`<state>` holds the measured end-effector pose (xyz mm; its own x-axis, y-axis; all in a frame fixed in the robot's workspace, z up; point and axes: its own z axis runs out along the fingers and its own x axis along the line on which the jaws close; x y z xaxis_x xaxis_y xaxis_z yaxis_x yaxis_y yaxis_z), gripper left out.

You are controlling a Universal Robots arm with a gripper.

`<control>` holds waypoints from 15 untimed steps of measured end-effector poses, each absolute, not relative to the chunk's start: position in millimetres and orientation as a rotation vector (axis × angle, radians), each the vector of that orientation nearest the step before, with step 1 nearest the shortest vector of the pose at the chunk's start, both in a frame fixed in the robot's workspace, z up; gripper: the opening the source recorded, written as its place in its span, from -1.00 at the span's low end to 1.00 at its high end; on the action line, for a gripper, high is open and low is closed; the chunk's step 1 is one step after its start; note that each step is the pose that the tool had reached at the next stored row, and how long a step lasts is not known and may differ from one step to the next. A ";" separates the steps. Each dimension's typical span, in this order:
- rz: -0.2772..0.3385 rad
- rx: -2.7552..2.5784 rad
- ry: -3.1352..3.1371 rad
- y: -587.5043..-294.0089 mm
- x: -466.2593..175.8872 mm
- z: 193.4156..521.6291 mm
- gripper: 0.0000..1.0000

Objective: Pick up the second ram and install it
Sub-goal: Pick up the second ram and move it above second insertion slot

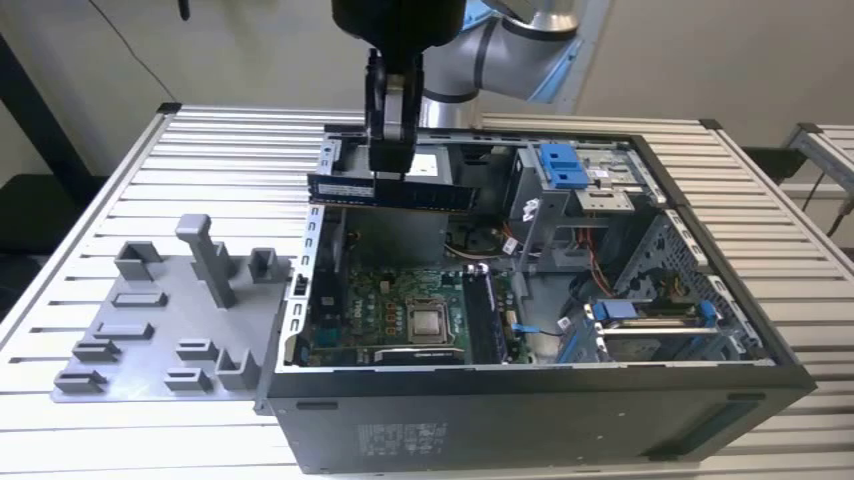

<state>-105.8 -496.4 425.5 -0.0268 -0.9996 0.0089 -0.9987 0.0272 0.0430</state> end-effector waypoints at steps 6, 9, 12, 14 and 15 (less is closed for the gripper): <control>-0.039 2.165 -2.225 -496.4 -97.2 425.5 -0.72; -0.039 2.165 -2.225 -496.4 -93.0 425.5 -0.72; -0.039 2.165 -2.225 -496.4 -88.9 425.5 -0.72; -0.039 2.165 -2.225 -496.4 -86.2 425.5 -0.72; -0.039 2.165 -2.225 -496.4 -84.9 425.5 -0.72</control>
